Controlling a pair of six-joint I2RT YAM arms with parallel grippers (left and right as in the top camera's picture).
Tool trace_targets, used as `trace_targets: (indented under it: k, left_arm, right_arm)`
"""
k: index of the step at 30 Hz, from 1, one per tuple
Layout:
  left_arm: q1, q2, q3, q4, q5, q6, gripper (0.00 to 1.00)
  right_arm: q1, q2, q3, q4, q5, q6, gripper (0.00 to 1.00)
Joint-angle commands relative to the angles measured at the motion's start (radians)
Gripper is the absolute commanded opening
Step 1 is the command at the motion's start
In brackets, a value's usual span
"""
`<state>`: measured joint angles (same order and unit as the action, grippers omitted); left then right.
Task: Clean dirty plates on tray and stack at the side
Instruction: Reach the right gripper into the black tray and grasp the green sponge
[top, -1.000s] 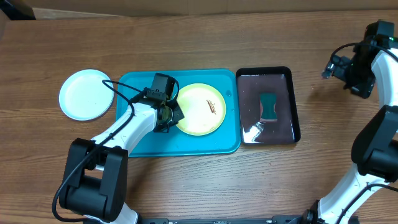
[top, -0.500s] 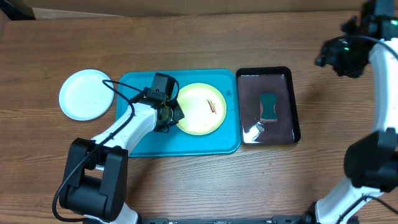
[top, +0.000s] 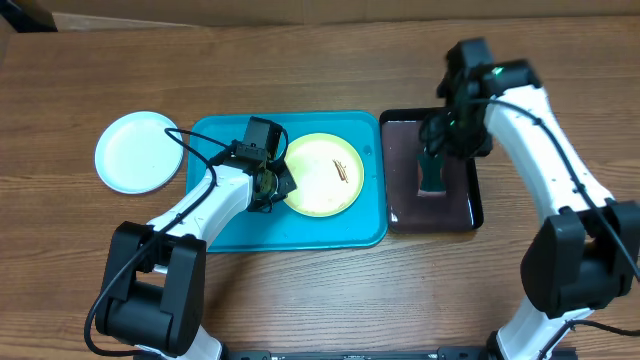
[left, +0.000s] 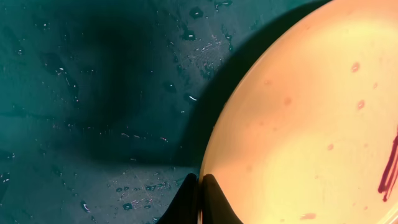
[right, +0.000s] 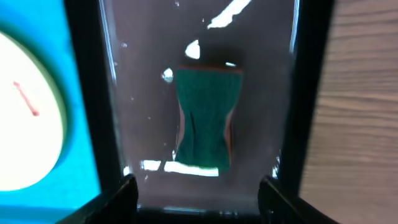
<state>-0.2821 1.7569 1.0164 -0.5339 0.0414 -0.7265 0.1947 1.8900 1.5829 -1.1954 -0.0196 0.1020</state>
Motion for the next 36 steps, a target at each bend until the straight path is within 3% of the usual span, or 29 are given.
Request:
trace_targets:
  k: [1,11,17,19,21,23,24,26,28,29,30,31,32,35,36]
  left_arm:
    - [-0.008,0.022,0.013,-0.004,0.000,0.016,0.04]
    - [-0.008,0.021,0.013,-0.004,0.000,0.016,0.05]
    - [-0.008,0.022,0.013,-0.004,-0.001,0.017,0.04]
    - [-0.008,0.022,0.013,-0.004,-0.001,0.016,0.04]
    - [-0.008,0.022,0.013,-0.004,-0.001,0.016,0.04]
    - [-0.008,0.022,0.013,-0.004,0.000,0.016,0.04]
    - [-0.008,0.021,0.013,-0.004,0.000,0.016,0.04]
    - [-0.008,0.022,0.013,-0.004,-0.001,0.016,0.04]
    - [-0.008,0.022,0.013,-0.004,0.000,0.017,0.04]
    - [-0.008,0.022,0.013,-0.004,-0.001,0.016,0.04]
    - [-0.008,0.022,0.013,-0.004,-0.001,0.017,0.04]
    - [-0.008,0.022,0.013,-0.004,-0.001,0.016,0.04]
    - [-0.008,0.022,0.013,-0.004,0.000,0.016,0.04]
    - [-0.008,0.022,0.013,-0.004,0.000,0.017,0.04]
    - [-0.008,0.022,0.013,-0.004,-0.001,0.016,0.04]
  right_arm:
    - [0.002,0.003,-0.099,0.092,0.030,0.006,0.63]
    - [0.002,0.003,-0.359,0.434,0.026,0.006,0.61]
    - [0.002,0.003,-0.391,0.484,0.026,0.006,0.57]
    - [0.002,0.003,-0.391,0.484,0.026,0.006,0.47]
    - [0.002,0.003,-0.391,0.484,0.026,0.006,0.27]
    - [0.002,0.003,-0.391,0.484,0.026,0.006,0.23]
    - [0.002,0.003,-0.391,0.484,0.026,0.006,0.25]
    - [0.002,0.003,-0.391,0.484,0.026,0.006,0.47]
    - [0.002,0.003,-0.391,0.485,0.026,0.006,0.54]
    - [0.002,0.003,-0.391,0.485,0.026,0.006,0.52]
    - [0.002,0.003,-0.391,0.486,0.026,0.006,0.32]
    - [0.002,0.003,-0.391,0.487,0.026,0.006,0.06]
    - [0.002,0.003,-0.391,0.487,0.026,0.006,0.04]
    - [0.002,0.003,-0.391,0.488,0.026,0.006,0.05]
    - [0.002,0.003,-0.391,0.488,0.026,0.006,0.24]
